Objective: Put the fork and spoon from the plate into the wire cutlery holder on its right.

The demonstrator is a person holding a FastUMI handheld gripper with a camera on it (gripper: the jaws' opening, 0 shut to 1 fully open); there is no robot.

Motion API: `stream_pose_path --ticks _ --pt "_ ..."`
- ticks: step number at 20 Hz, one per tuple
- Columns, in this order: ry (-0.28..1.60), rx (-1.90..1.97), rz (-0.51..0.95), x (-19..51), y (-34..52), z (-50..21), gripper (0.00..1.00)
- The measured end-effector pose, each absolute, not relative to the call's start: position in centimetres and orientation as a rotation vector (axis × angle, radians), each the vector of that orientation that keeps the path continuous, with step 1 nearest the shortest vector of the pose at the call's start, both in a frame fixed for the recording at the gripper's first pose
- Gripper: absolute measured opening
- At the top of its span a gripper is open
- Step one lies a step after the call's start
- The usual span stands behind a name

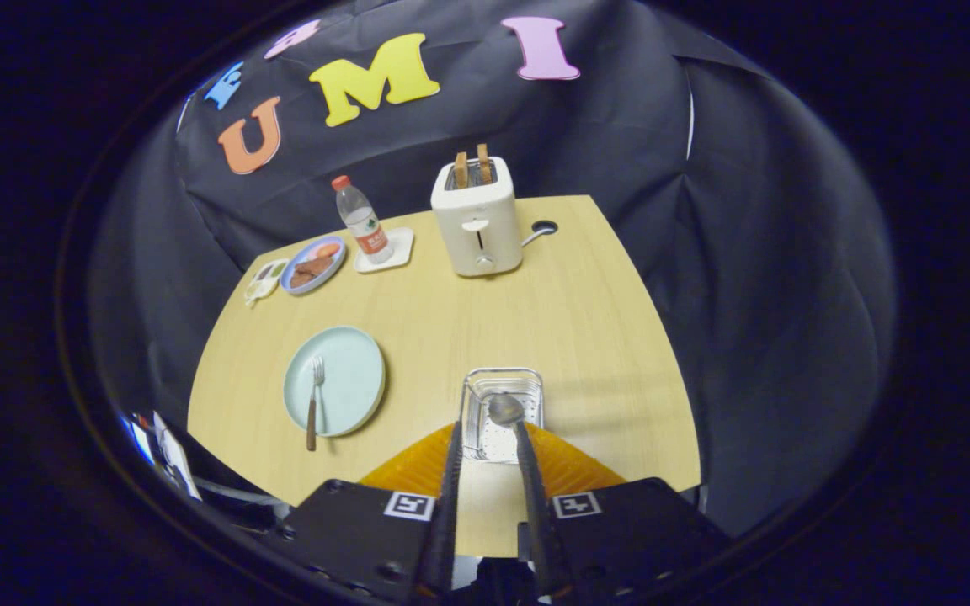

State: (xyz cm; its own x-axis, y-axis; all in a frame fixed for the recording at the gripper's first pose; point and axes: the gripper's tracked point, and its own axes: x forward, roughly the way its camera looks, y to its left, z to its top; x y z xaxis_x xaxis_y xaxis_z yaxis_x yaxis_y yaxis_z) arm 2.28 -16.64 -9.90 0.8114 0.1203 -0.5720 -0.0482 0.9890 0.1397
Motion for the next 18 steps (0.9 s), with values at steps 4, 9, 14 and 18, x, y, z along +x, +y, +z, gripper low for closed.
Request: stream_pose_path --ticks 4,9,14,18 --pt "0.589 0.109 0.139 3.3 -12.6 -9.6 0.69" --pt "0.622 0.077 0.192 3.8 -5.4 -11.1 0.92" --pt "0.638 -0.019 0.241 4.9 2.8 -14.1 0.92" --pt "0.673 -0.041 0.247 6.2 7.7 -16.8 0.92"
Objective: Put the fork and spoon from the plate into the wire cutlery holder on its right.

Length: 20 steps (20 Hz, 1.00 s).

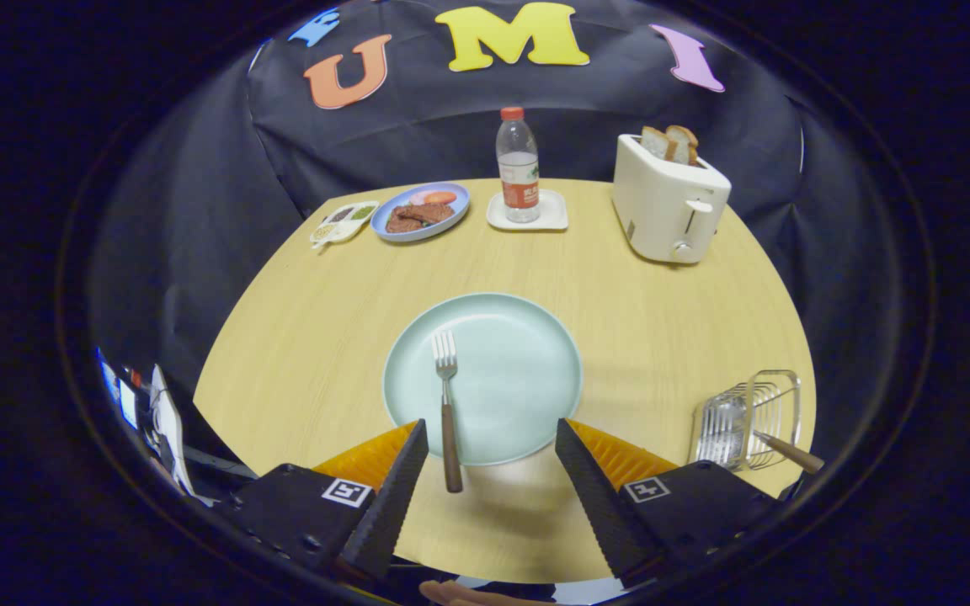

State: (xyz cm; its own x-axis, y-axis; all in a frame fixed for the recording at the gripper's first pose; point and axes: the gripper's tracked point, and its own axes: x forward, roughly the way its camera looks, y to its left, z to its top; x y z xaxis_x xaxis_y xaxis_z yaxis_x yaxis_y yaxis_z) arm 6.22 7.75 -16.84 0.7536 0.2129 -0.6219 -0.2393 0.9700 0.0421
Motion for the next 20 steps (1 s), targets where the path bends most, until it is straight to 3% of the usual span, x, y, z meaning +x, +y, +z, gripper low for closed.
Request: stream_pose_path --ticks 3,11,17,19,20 --pt "0.699 -0.038 0.231 7.7 10.1 -18.5 0.9" --pt "0.789 0.029 0.146 11.5 13.2 -22.9 0.65" --pt "0.821 0.068 0.084 11.6 14.1 -24.4 0.35" --pt "0.816 0.071 0.065 11.3 14.1 -24.1 0.35" --pt "0.828 0.065 0.048 11.5 13.8 -25.0 0.23"
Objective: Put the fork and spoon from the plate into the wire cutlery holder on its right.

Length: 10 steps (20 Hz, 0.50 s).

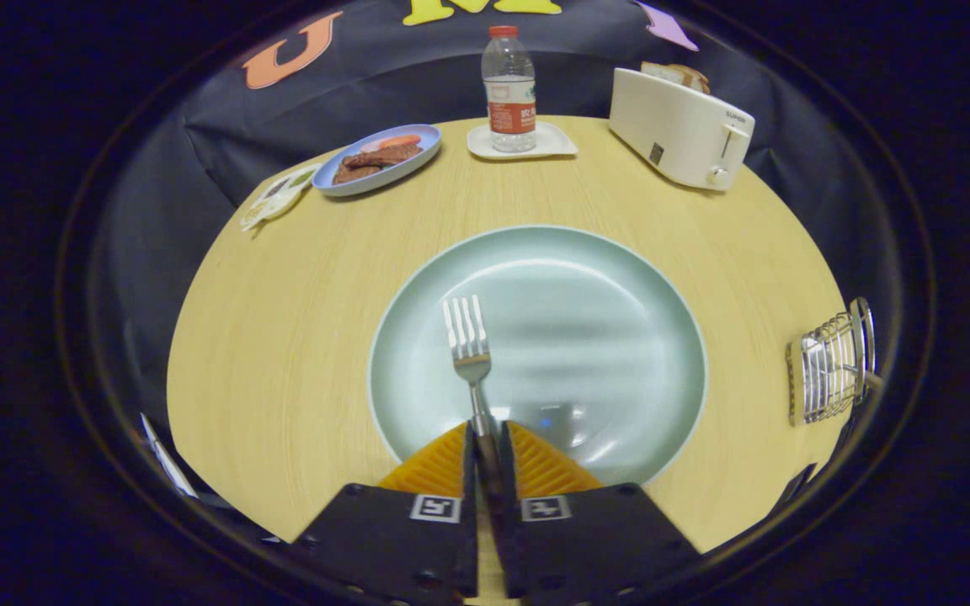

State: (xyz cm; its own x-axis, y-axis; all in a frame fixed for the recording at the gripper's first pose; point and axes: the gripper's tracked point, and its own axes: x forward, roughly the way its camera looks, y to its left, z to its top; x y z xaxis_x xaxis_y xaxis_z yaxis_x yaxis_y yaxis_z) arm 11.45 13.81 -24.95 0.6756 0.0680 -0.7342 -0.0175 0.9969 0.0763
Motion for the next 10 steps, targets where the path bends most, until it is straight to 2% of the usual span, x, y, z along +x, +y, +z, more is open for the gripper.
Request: stream_pose_path --ticks 1,3,10 --pt "0.824 0.061 0.043 11.0 13.6 -24.4 0.11" --pt "0.842 0.079 0.046 10.0 13.7 -24.3 0.04" --pt "0.813 0.099 0.115 7.7 12.1 -20.6 0.04"
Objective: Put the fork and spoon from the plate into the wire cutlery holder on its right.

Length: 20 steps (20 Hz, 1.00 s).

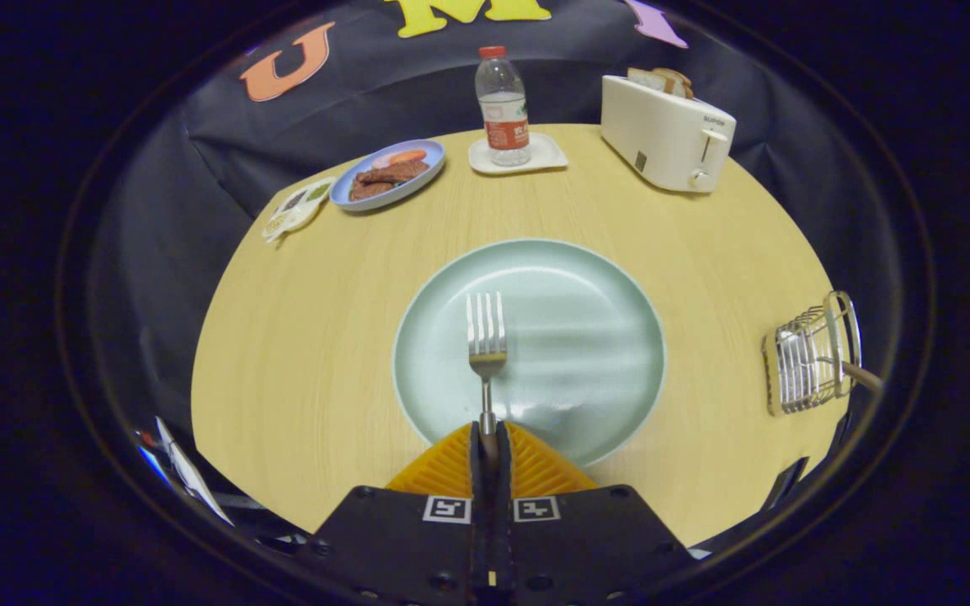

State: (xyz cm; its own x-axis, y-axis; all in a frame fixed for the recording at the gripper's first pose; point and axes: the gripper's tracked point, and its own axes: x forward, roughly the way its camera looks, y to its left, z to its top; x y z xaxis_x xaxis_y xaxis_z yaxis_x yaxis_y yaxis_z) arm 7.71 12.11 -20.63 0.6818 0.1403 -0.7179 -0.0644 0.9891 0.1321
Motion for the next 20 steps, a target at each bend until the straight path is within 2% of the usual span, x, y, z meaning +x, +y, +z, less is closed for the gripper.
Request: stream_pose_path --ticks 8,20 --pt "0.771 0.047 0.126 5.5 2.7 -15.9 0.04" --pt "0.782 0.105 0.012 2.2 -12.1 -15.2 0.04"
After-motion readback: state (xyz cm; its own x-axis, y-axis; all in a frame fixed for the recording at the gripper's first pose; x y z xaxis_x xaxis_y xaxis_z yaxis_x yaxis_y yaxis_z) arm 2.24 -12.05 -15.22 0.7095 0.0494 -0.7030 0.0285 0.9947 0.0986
